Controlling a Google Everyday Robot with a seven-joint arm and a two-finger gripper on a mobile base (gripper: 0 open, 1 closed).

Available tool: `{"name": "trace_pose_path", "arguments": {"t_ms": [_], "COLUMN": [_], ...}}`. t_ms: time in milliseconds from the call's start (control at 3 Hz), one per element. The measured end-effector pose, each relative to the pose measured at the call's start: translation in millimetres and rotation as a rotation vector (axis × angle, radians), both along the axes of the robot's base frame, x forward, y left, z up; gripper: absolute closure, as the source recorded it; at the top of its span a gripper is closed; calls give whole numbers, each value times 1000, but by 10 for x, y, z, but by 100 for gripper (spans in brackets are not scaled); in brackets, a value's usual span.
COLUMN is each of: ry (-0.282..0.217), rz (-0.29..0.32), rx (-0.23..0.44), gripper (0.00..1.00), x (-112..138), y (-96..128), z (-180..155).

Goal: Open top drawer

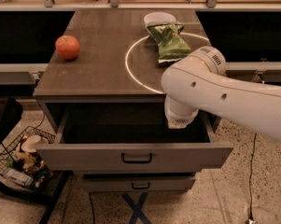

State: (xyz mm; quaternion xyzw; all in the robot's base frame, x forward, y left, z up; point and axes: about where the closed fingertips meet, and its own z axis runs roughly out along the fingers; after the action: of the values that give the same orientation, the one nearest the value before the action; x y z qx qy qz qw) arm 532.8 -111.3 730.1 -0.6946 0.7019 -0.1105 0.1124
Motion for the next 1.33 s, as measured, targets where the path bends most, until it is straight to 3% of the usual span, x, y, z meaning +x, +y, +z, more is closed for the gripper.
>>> {"name": "trace_pose_path", "arguments": {"t_ms": [667,1333], "ry": [28,122], "rz": [-11,-30], "rx": [58,102], "gripper": [100,100], "x": [-15,-373], "y": [-63,-91], "z": [-389,-687]}}
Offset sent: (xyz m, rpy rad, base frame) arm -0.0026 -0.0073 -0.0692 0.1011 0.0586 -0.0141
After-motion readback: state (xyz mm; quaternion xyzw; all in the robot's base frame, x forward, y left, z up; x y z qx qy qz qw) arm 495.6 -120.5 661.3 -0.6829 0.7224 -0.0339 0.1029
